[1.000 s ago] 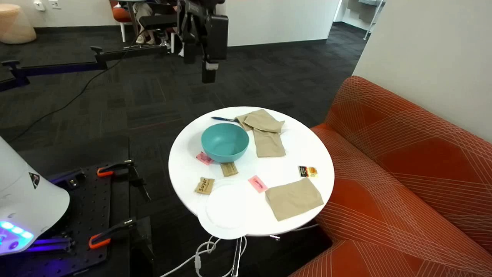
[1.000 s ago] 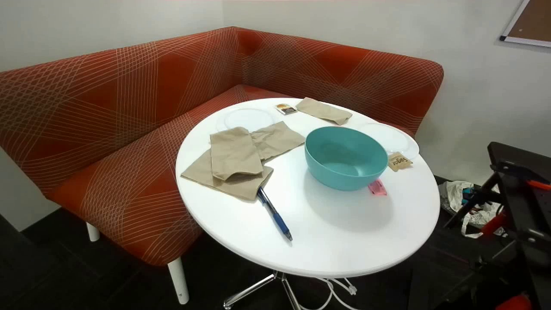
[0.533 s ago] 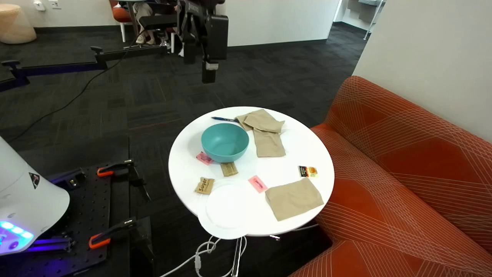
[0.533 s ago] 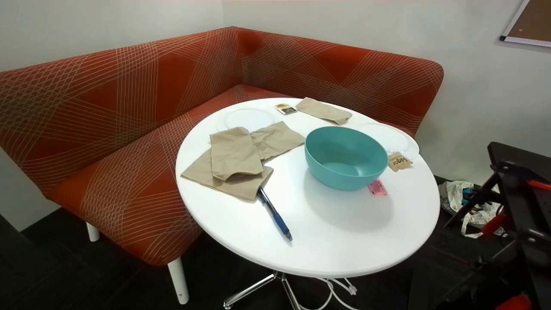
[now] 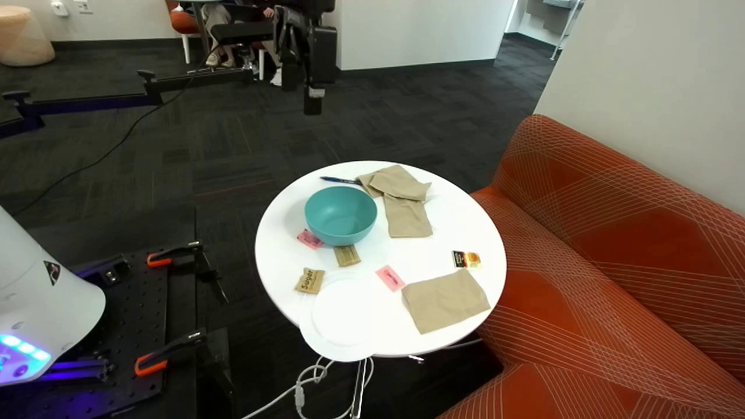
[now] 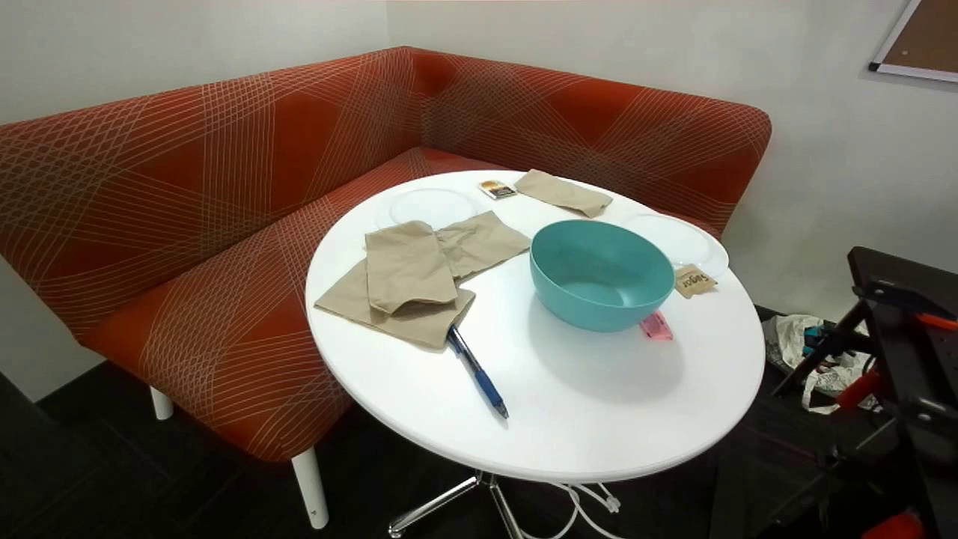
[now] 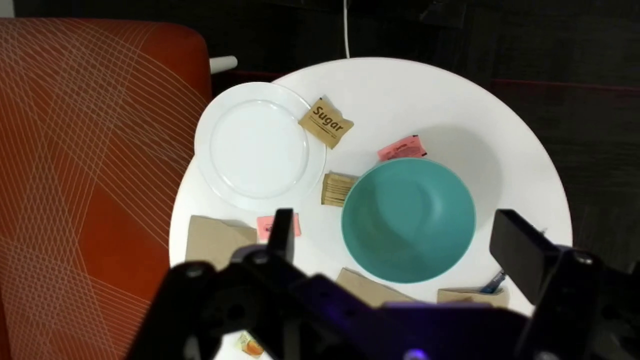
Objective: Put the pen in the bowl
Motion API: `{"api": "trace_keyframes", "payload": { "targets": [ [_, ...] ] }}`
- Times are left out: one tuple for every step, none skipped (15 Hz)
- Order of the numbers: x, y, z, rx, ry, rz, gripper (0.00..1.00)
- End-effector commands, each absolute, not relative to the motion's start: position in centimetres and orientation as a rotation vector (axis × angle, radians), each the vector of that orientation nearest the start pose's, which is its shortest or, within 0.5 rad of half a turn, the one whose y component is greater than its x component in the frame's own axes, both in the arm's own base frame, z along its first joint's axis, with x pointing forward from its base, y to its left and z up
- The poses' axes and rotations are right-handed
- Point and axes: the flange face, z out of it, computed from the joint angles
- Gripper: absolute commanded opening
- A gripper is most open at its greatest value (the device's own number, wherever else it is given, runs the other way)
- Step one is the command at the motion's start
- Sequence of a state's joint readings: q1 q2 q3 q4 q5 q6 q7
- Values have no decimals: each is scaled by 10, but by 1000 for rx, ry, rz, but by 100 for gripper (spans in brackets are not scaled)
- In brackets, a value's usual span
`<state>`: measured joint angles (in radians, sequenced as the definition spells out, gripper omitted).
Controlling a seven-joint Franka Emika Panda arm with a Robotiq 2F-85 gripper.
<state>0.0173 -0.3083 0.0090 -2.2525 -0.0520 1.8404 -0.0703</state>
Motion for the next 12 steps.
{"api": "trace_keyframes", "payload": {
  "targets": [
    [459,53,461,-3189,-80,175,100],
    [462,69,454,-3193,-53,180,100],
    [465,82,447,-3202,-30,177,100],
    [469,98,439,-3205,5,151,100],
    [473,110,433,-3206,33,137,100],
    [477,125,424,-3200,73,114,100],
    [481,138,415,-3187,107,90,100],
    [486,149,408,-3181,138,63,100],
    [491,160,398,-3168,172,39,100],
    [495,169,388,-3156,196,20,100],
    [500,179,378,-3143,221,7,100],
    [504,187,368,-3133,241,-11,100]
  ]
}}
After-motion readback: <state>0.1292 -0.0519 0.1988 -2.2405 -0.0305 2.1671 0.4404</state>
